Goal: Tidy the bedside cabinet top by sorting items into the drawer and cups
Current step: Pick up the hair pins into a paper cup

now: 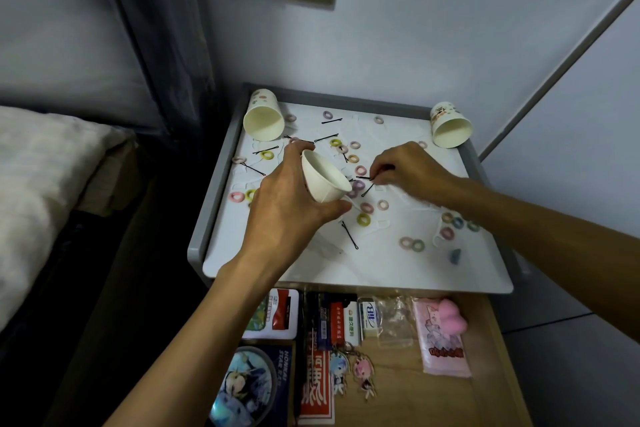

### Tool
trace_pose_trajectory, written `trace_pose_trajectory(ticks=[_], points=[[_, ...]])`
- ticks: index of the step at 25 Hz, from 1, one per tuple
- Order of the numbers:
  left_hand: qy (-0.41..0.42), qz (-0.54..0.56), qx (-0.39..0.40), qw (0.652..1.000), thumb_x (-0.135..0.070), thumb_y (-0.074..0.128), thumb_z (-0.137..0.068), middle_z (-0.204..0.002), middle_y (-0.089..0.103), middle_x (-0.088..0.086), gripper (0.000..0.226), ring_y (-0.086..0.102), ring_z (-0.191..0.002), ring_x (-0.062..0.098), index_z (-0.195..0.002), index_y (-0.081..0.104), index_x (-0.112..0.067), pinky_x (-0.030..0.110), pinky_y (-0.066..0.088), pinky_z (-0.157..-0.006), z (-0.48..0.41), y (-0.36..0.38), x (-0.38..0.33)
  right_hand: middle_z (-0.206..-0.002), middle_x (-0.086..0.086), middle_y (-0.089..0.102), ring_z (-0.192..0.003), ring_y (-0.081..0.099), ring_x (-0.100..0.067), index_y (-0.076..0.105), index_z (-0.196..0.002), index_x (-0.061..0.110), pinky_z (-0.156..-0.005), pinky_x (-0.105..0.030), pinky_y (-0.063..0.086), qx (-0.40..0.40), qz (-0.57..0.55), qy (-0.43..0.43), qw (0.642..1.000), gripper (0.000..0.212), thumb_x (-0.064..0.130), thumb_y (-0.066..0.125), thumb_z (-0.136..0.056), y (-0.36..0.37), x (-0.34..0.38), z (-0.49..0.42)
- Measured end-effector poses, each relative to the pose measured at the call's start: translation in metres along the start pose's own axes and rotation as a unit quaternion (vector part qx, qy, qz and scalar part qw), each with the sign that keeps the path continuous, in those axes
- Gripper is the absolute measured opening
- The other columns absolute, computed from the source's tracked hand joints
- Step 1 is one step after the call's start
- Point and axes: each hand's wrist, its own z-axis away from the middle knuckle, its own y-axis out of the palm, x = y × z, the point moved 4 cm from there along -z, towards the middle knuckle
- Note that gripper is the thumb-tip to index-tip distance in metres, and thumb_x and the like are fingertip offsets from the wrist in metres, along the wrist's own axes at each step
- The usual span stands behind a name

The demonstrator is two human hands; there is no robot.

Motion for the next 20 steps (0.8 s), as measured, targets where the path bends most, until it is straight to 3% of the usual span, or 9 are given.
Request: trace_pose_trajectory(ticks=[4,8,16,20], points=[[0.003,-0.003,0.0,1.0,-0.041,0.086,-0.063,-0.102,0.058,-0.006,0.08,0.061,-0.09,0.021,-0.128,0.041,-0.032,0.044,0.058,-0.07,0.001,0.0,0.0,-0.077,0.006,0.071,-0.073,0.064,-0.005,0.076,-0.087,0.014,-0.064,-0.004,0.038,-0.038,-0.038,0.034,0.998,0.008,0.012,0.076,-0.079,0.006,-0.005,0.001],[0.002,-0.002,0.0,1.0,-0.041,0.086,-0.063,-0.102,0.058,-0.006,0.079,0.06,-0.091,0.021,-0.127,0.041,-0.032,0.045,0.058,-0.069,0.0,0.0,0.001,-0.083,0.002,0.074,-0.077,0.066,-0.008,0.076,-0.09,0.015,-0.069,-0.017,0.046,-0.043,-0.04,0.043,0.997,0.01,0.015,0.077,-0.08,0.011,-0.002,-0.003],[0.006,-0.007,-0.001,1.0,-0.039,0.086,-0.063,-0.1,0.057,-0.008,0.08,0.06,-0.091,0.02,-0.129,0.041,-0.03,0.044,0.058,-0.07,0.0,-0.001,0.0,-0.1,-0.004,0.072,-0.094,0.063,-0.021,0.073,-0.102,0.012,-0.075,-0.028,0.044,-0.019,0.077,0.047,0.996,0.017,0.023,0.065,-0.09,0.017,0.007,-0.009],[0.008,-0.001,0.003,1.0,-0.04,0.086,-0.064,-0.102,0.057,-0.006,0.081,0.061,-0.094,0.022,-0.13,0.041,-0.029,0.045,0.058,-0.07,0.001,-0.001,-0.001,-0.092,-0.002,0.072,-0.088,0.063,-0.02,0.071,-0.096,0.016,-0.068,-0.029,0.04,-0.056,0.058,0.077,0.994,0.012,0.025,0.065,-0.09,0.006,-0.001,-0.001]])
